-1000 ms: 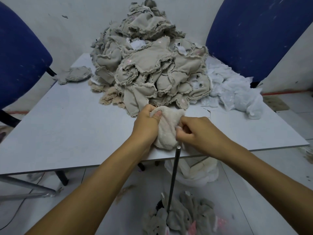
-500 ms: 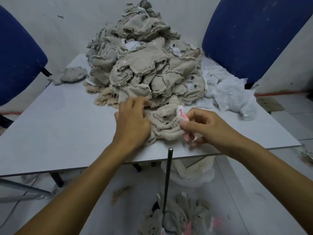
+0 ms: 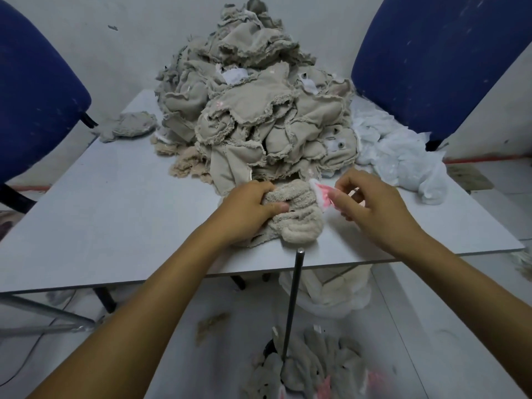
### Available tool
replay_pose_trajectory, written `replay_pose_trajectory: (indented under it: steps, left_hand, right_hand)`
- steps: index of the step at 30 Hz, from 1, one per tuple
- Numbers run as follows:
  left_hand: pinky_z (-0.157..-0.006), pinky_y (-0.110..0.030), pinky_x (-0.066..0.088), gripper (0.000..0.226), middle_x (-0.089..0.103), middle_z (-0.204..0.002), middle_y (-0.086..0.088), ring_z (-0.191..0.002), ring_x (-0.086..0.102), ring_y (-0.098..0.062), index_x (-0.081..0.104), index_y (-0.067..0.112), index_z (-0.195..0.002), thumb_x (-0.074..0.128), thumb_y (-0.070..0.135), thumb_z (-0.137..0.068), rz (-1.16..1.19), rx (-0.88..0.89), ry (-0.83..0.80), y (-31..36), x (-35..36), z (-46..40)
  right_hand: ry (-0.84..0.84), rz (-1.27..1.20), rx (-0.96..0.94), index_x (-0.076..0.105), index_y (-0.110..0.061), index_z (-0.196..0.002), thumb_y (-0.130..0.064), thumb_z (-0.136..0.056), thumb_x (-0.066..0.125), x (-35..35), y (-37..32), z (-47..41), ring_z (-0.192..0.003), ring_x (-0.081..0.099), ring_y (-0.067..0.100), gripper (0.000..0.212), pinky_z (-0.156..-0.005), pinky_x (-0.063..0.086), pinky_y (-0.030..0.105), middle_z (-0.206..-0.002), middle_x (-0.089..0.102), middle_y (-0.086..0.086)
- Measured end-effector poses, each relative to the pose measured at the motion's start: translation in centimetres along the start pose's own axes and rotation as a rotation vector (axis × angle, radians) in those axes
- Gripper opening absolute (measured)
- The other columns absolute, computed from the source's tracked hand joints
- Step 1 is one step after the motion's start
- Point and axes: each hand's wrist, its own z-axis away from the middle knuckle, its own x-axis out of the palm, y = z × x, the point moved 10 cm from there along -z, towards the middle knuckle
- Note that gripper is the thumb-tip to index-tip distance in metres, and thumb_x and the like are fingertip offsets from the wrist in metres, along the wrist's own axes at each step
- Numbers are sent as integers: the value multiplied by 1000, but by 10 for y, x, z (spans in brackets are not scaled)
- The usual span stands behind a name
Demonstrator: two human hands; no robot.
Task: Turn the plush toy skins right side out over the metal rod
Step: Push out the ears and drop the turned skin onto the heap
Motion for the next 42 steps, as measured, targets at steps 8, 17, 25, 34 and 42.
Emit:
replay_pose_trajectory:
  steps: [8, 17, 25, 34, 42]
  left_hand:
    - [-68, -10, 45, 26, 64, -98, 14, -86, 61, -4, 61, 33, -96, 81, 33, -80, -53, 32, -215, 7, 2, 8]
    - [-68, -32, 49, 17, 63, -92, -1, -80, 56, -18, 65, 12, -94, 65, 2, -80, 56, 208, 587, 48, -59, 28]
    - [-70, -39, 51, 27, 65, -86, 1, -84, 61, -22, 72, 20, -100, 51, 21, -83, -510, 324, -85, 57, 8, 26]
    - [-91, -43, 48, 28, 64, -117, -2, -108, 58, -22, 63, 19, -124, 51, 19, -98, -296, 269, 65, 47, 14, 16]
    - [-62, -32, 39, 31, 60, -95, 4, -91, 56, -20, 57, 28, -105, 56, 55, -89, -552, 148, 157, 39, 7, 9]
  right_hand:
    - [340, -50, -95, 55, -32, -90, -28, -98, 58, -43, -18, 3, -69, 63, 3, 10, -59, 50, 16, -83, 59, -12]
    - [373, -231, -213, 58, -22, -92, -14, -97, 61, -49, -34, -1, -92, 59, 10, 9, -79, 50, 20, -95, 59, -10]
    - [-2, 220, 131, 67, -22, -101, -2, -93, 60, -8, 26, -5, -107, 54, 24, 23, -86, 34, 16, -117, 46, 8]
    - [-407, 403, -208, 61, -20, -129, -35, -91, 68, 67, -29, 18, -111, 49, 21, 41, -89, 36, 25, -124, 57, 3]
    - [-290, 504, -115, 69, -30, -101, -40, -94, 61, 48, -25, 11, -87, 53, 19, 14, -72, 48, 40, -86, 47, -8]
